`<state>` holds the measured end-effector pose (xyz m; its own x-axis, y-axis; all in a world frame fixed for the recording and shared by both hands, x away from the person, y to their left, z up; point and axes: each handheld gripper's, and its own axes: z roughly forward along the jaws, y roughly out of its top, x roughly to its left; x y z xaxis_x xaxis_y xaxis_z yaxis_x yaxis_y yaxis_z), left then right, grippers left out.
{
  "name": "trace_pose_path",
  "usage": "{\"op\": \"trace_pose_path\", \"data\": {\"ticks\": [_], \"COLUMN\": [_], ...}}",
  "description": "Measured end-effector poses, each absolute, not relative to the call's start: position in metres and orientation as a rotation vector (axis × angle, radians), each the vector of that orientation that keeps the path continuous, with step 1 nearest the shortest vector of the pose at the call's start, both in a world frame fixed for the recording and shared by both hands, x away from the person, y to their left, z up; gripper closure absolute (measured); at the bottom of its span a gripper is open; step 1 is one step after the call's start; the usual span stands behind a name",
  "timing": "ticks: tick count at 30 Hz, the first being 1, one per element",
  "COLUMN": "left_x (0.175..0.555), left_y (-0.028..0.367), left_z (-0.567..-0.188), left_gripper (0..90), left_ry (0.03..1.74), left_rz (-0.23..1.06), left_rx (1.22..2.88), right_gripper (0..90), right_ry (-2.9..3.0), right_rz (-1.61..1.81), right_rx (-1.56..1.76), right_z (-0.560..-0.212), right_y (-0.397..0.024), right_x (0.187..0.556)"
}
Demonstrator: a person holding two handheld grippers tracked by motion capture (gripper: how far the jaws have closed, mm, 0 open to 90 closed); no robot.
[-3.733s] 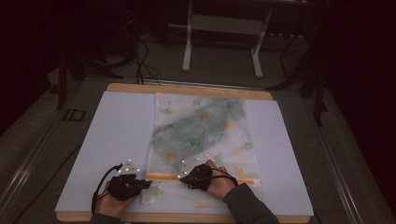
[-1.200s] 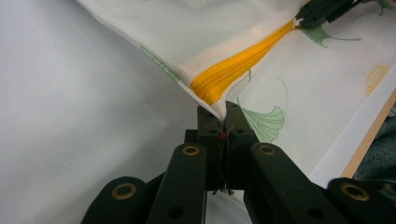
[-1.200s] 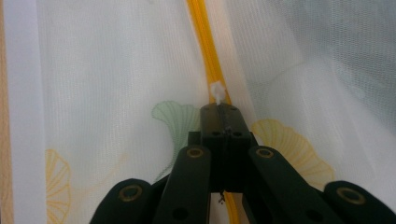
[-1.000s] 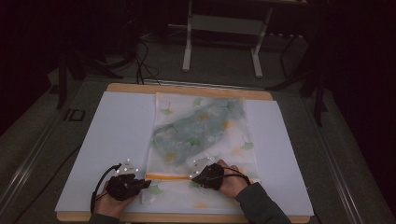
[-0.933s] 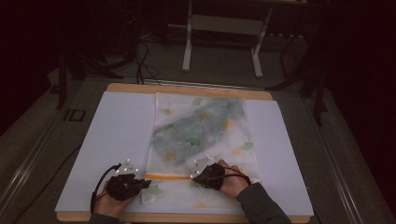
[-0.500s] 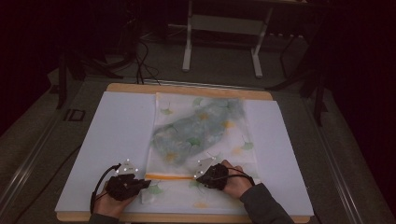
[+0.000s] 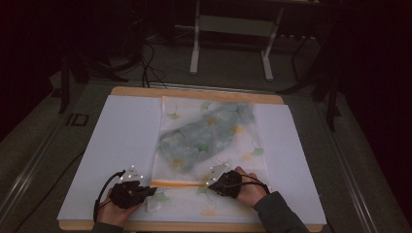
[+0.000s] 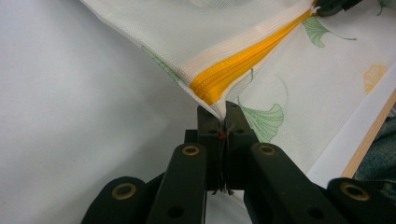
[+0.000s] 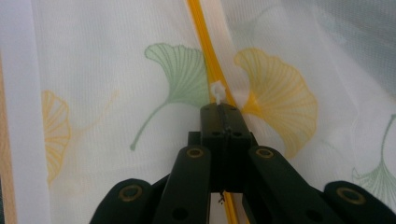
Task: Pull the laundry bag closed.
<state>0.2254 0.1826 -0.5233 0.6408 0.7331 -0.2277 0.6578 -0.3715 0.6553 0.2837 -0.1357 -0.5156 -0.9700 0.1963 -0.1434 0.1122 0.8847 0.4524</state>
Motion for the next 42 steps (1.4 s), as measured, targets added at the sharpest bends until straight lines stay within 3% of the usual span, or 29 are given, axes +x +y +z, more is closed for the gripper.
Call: {"op": "trace_pose_path", "data": {"ticks": [42], "left_x": [0.225], "left_y": [0.183], "left_z": [-0.524], "left_gripper": [88.2], "left_ry": [1.087], "left_rz": [0.126], "left_rx": [2.117], "right_gripper": [90.0], "right_ry": [2.843], "right_rz": [0.65], "right_rx": [0.322], "right_z": [-0.516], "right_y": [-0.173], "right_x": [0.286]}}
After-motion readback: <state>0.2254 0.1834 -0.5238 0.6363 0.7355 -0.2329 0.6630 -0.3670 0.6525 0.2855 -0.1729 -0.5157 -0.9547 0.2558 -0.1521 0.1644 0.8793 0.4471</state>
